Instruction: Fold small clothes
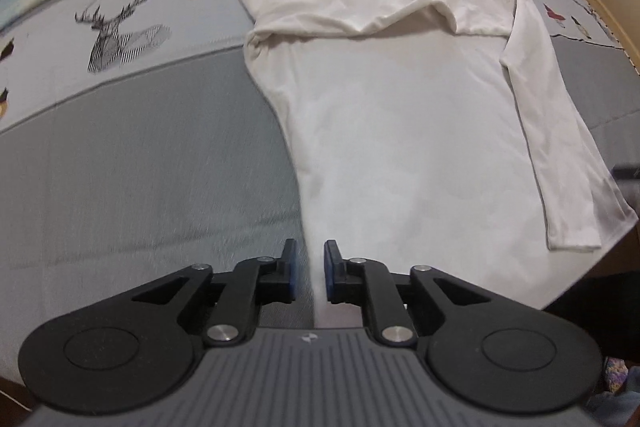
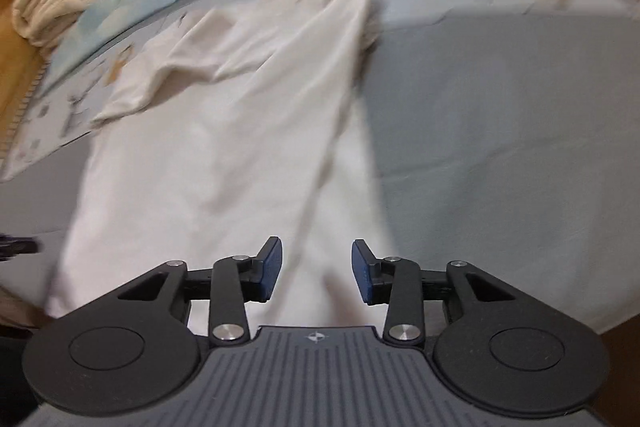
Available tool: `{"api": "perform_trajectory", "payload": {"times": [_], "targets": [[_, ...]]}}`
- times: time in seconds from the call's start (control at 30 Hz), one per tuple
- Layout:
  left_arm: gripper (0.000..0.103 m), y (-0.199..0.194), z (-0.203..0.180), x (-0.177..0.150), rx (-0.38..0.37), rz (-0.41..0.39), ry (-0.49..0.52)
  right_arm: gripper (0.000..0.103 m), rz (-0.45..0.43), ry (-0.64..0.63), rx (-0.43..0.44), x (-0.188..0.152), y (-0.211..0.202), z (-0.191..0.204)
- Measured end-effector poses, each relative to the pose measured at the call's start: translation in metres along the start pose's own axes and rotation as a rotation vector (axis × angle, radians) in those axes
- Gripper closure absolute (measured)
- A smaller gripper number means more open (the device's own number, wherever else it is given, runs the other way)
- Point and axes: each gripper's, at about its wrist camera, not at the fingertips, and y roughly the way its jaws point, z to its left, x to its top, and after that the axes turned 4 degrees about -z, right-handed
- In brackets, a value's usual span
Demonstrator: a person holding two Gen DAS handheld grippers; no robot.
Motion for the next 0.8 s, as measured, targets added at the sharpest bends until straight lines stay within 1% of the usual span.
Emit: {"api": "perform_trajectory", "payload": {"times": [0.07,0.13,0.17,0.2,0.23,0.27,0.3,0.37,0.4,0.47,0.53,0.6,0.63,0.67,0.7,0.73,0.77,0.8], "targets": [[0.087,0.0,-0.008,0.002,-0.004,-0.01,-0.012,0.061,0.07,0.012,0.016,-0.005,0.024,0.007],[0.087,0.003,-0.011,0.007,0.003,-0.015,-0.018,0.059,0.124,-0.003,-0.004,-0.012,0.043,0.014],[0.087,0.005,-0.012,0.009,0.005,-0.017,-0.016,0.059,0.119,-0.018,-0.016,-0.019,0.051,0.017],[0.087,0.005,-0.013,0.011,0.008,-0.021,-0.015,0.059,0.091,-0.038,-0.018,-0.018,0.051,0.021],[0.087,0.006,-0.013,0.013,0.01,-0.025,-0.012,0.063,0.073,-0.05,-0.019,-0.014,0.05,0.025],[0.087,0.007,-0.014,0.015,0.015,-0.029,-0.006,0.091,0.056,-0.06,-0.006,-0.011,0.048,0.029],[0.087,0.007,-0.015,0.017,0.021,-0.034,0.001,0.103,0.046,-0.067,0.003,-0.009,0.047,0.03],[0.087,0.007,-0.015,0.021,0.034,-0.048,0.014,0.103,0.022,-0.068,0.01,0.0,0.038,0.026],[0.087,0.007,-0.014,0.024,0.037,-0.055,0.013,0.103,0.025,-0.075,0.008,0.007,0.036,0.022],[0.087,0.008,-0.012,0.028,0.045,-0.06,0.008,0.103,0.019,-0.099,-0.025,0.027,0.017,0.009],[0.087,0.007,-0.011,0.031,0.053,-0.071,0.008,0.103,0.025,-0.099,-0.075,0.056,-0.003,-0.017],[0.087,0.005,-0.01,0.033,0.047,-0.077,0.003,0.103,0.042,-0.108,-0.161,0.097,-0.021,-0.048],[0.087,0.004,-0.01,0.033,0.043,-0.081,0.005,0.103,0.032,-0.103,-0.22,0.119,-0.03,-0.065],[0.087,0.002,-0.01,0.034,0.038,-0.087,0.009,0.103,0.01,-0.072,-0.301,0.146,-0.042,-0.087],[0.087,0.001,-0.011,0.034,0.033,-0.094,0.013,0.103,-0.032,-0.017,-0.4,0.172,-0.056,-0.112],[0.087,0.0,-0.011,0.034,0.029,-0.097,0.013,0.103,-0.075,0.034,-0.494,0.19,-0.067,-0.131],[0.087,-0.001,-0.011,0.035,0.023,-0.1,0.012,0.1,-0.146,0.1,-0.629,0.21,-0.082,-0.15],[0.087,-0.002,-0.011,0.036,0.016,-0.106,0.011,0.097,-0.233,0.154,-0.729,0.221,-0.096,-0.163]]}}
